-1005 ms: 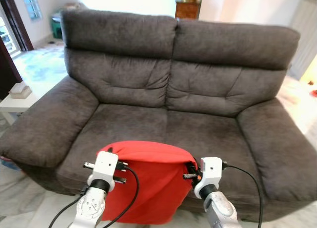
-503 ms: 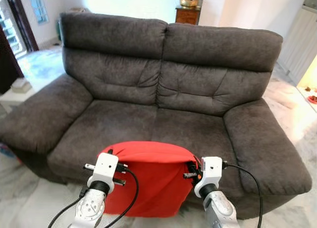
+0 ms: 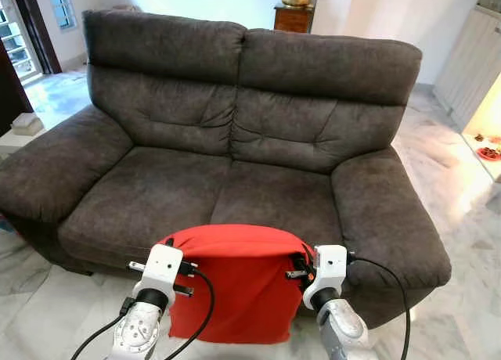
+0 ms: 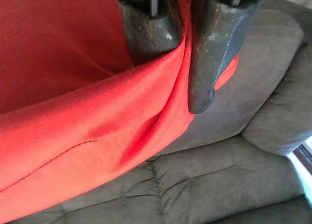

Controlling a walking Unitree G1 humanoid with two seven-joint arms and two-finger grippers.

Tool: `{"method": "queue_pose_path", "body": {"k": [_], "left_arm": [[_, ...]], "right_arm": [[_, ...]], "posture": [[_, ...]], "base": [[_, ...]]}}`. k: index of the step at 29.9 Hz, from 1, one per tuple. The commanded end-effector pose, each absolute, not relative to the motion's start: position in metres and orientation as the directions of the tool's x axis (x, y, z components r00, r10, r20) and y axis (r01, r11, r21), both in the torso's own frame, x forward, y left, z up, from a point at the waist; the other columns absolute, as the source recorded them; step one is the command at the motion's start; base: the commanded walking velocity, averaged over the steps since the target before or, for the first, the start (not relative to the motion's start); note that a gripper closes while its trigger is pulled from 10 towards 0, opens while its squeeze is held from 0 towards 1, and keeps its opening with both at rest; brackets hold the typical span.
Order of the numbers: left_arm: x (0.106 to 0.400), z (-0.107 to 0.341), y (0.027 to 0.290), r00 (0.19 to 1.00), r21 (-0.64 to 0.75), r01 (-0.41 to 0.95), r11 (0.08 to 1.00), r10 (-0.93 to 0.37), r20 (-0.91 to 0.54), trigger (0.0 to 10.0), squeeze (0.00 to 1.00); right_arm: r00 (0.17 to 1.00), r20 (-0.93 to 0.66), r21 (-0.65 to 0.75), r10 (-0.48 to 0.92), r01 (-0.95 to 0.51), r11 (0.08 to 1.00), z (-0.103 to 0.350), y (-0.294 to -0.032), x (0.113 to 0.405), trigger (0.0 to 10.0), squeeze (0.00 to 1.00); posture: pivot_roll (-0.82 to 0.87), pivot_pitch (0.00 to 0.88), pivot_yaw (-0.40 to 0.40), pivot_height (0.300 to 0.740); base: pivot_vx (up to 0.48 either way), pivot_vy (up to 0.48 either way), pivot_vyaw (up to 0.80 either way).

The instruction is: Move the pillow to the sofa from floor

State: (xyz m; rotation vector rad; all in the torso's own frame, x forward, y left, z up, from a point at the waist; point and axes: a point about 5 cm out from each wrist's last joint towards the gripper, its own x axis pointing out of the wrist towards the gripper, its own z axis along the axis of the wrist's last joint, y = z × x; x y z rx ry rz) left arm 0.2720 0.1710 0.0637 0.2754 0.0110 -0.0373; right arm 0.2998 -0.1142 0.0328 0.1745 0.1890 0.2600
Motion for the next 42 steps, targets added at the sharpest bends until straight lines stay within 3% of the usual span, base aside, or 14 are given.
{"method": "queue_pose_path", "body": {"k": [1, 10, 12, 15, 29, 42], "left_arm": [[0.274, 0.081, 0.19, 0.997, 0.279, -0.058, 0.959, 0.042, 0.063, 10.0, 0.0], [0.27, 0.095, 0.189, 0.993, 0.279, -0.022, 0.96, -0.01, 0.114, 10.0, 0.0], [0.271, 0.103, 0.193, 0.989, 0.355, -0.04, 0.934, -0.013, 0.146, 10.0, 0.0], [0.273, 0.105, 0.196, 0.988, 0.351, -0.061, 0.935, 0.006, 0.156, 10.0, 0.0], [0.275, 0.103, 0.193, 0.991, 0.347, -0.06, 0.936, 0.014, 0.135, 10.0, 0.0], [0.271, 0.101, 0.194, 0.991, 0.333, -0.069, 0.94, 0.027, 0.13, 10.0, 0.0]], "right_arm": [[0.985, -0.092, 0.183, 0.143, -0.125, 0.975, 0.046, -0.141, 0.307, 10.0, 0.0], [0.986, -0.08, 0.177, 0.144, -0.128, 0.976, 0.049, -0.14, 0.309, 10.0, 0.0], [0.988, -0.07, 0.181, 0.138, -0.124, 0.976, 0.05, -0.14, 0.309, 10.0, 0.0], [0.988, -0.065, 0.177, 0.137, -0.123, 0.976, 0.051, -0.139, 0.309, 10.0, 0.0], [0.996, -0.057, 0.16, 0.069, -0.059, 0.985, 0.052, -0.147, 0.305, 10.0, 0.0], [0.995, -0.038, 0.134, 0.095, -0.089, 0.987, 0.056, -0.143, 0.307, 10.0, 0.0]], "posture": [[0.19, 0.005, -0.04, 0.74], [0.18, 0.01, -0.04, 0.74], [0.19, 0.014, -0.04, 0.74], [0.19, 0.016, -0.041, 0.74], [0.18, 0.02, -0.051, 0.74], [0.19, 0.024, -0.056, 0.74]], "base": [[0.0, 0.0, 0.0], [0.0, 0.0, 0.0], [0.0, 0.0, 0.0], [0.0, 0.0, 0.0], [0.0, 0.0, 0.0], [0.0, 0.0, -0.62]]}}
